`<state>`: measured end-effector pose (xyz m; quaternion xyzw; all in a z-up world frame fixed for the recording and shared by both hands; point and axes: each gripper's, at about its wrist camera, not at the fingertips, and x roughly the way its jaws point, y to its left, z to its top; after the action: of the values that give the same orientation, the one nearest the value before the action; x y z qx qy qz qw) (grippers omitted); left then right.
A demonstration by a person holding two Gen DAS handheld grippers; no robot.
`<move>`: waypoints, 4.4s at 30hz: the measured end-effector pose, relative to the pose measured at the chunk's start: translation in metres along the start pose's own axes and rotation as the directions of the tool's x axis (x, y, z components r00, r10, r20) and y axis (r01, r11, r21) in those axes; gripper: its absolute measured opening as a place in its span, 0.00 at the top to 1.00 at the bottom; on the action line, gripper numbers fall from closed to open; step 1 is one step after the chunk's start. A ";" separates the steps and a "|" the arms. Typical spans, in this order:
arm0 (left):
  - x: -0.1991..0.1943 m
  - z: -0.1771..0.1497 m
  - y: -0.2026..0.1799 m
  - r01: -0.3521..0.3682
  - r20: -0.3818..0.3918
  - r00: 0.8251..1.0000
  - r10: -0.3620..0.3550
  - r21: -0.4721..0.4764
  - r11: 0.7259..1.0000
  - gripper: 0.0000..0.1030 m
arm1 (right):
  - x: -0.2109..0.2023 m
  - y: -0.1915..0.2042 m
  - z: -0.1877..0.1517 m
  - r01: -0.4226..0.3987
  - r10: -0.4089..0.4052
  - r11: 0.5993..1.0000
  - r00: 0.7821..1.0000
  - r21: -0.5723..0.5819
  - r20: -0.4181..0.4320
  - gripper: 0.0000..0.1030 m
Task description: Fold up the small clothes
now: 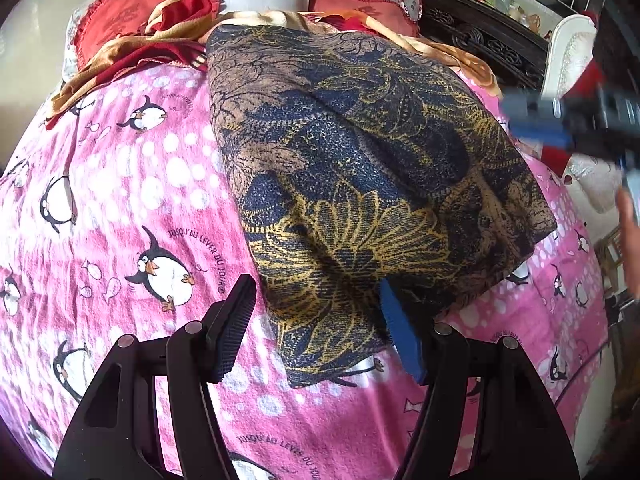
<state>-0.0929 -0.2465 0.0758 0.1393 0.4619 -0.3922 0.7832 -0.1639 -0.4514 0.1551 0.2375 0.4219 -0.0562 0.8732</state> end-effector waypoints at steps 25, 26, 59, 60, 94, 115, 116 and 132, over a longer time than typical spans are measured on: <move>-0.008 0.022 0.038 0.138 0.069 0.989 -0.128 -0.164 0.977 0.37 | 0.016 -0.032 -0.025 0.025 -0.034 0.995 0.995 0.098 0.093 0.32; -0.005 0.025 0.040 0.160 0.084 0.986 -0.147 -0.174 0.972 0.37 | 0.023 -0.035 -0.023 0.011 -0.020 0.994 0.996 0.109 0.086 0.32; -0.090 -0.085 0.096 0.088 -0.109 0.987 -0.116 -0.235 0.968 0.60 | 0.028 0.050 -0.103 -0.158 0.167 0.985 0.976 0.075 -0.139 0.63; -0.092 -0.091 0.100 0.081 -0.104 0.989 -0.109 -0.247 0.966 0.58 | 0.026 0.050 -0.102 -0.117 0.124 0.991 0.985 0.062 -0.121 0.63; -0.103 -0.106 0.075 -0.080 -0.025 0.997 0.077 -0.218 0.973 0.43 | 0.002 0.140 -0.157 0.032 -0.072 0.943 0.991 -0.332 -0.111 0.73; -0.168 -0.101 0.060 -0.206 0.118 0.965 0.233 -0.204 0.957 0.43 | -0.030 0.163 -0.145 0.233 -0.221 0.956 0.972 -0.179 0.086 0.42; -0.171 -0.101 0.060 -0.210 0.124 0.963 0.238 -0.203 0.956 0.43 | -0.029 0.167 -0.143 0.236 -0.224 0.956 0.971 -0.172 0.088 0.39; -0.198 -0.103 0.060 -0.193 0.177 0.955 0.237 -0.232 0.953 0.33 | -0.038 0.183 -0.141 0.279 -0.261 0.950 0.956 -0.136 0.137 0.24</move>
<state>-0.1639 -0.0513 0.1772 0.0637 0.4007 -0.2646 0.8749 -0.2332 -0.2290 0.1766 0.1056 0.4017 -0.1566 0.8961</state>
